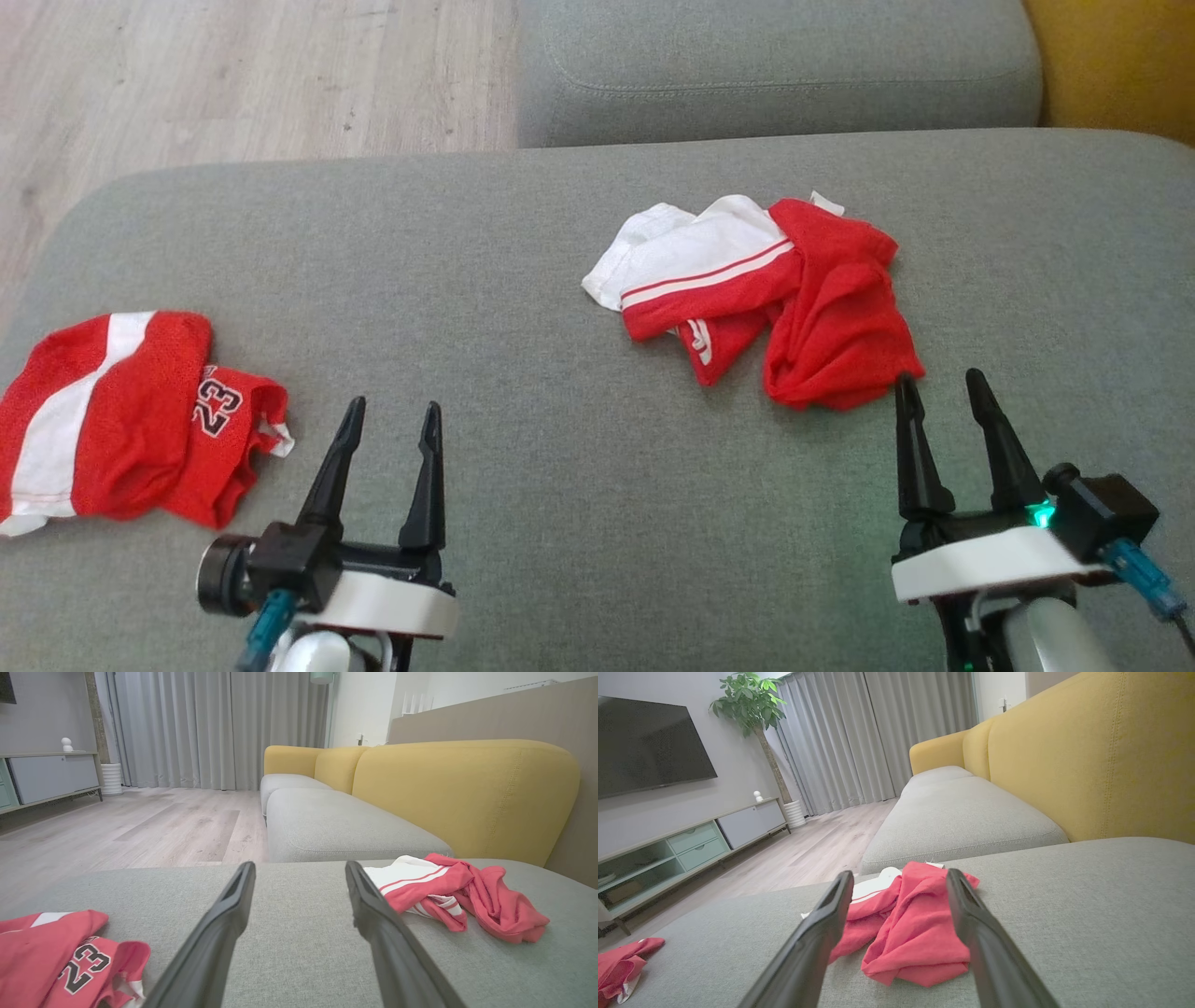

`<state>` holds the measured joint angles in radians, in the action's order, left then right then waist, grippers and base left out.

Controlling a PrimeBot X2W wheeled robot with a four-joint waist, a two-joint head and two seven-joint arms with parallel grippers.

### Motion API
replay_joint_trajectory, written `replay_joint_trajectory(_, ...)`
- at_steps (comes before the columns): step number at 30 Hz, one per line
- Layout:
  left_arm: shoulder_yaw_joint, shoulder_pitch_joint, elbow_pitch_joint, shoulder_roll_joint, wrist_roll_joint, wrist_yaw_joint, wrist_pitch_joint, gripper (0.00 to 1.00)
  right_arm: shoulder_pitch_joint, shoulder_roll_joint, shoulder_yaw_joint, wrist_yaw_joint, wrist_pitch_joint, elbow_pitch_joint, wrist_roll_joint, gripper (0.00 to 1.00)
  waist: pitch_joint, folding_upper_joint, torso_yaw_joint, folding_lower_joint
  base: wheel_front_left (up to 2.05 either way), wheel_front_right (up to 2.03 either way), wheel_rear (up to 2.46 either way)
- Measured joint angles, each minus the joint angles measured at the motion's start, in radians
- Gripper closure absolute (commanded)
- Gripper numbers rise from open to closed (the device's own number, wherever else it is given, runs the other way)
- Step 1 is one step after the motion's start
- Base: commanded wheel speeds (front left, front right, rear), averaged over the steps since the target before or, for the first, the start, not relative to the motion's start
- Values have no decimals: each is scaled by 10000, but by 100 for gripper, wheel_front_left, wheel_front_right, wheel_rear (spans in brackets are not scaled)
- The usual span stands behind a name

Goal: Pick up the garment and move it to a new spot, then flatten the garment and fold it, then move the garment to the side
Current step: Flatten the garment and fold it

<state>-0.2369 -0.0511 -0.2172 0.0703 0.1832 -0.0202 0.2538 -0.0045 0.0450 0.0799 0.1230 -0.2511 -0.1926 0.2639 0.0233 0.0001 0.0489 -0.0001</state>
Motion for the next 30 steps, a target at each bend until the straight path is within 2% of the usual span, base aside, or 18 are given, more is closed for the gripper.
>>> replay_joint_trajectory(10,284,-9,12,-153,-84,-334,0,0,-20,0,94,0,0,-8,-230,0,121,0,87,0,0,0,0)
replay_joint_trajectory(14,153,-57,-50,-174,-84,-418,0,0,-150,4,537,0,0,-320,-491,0,266,0,290,0,0,0,0)
replay_joint_trajectory(19,23,-196,-92,-184,-71,-414,0,0,-1063,2,1413,0,2,-1593,-1049,0,608,0,619,1,0,0,0)
replay_joint_trajectory(30,-637,-677,-130,-201,150,-414,0,0,-3741,56,1283,0,579,-5346,-1902,0,1350,0,1518,3,0,0,0)
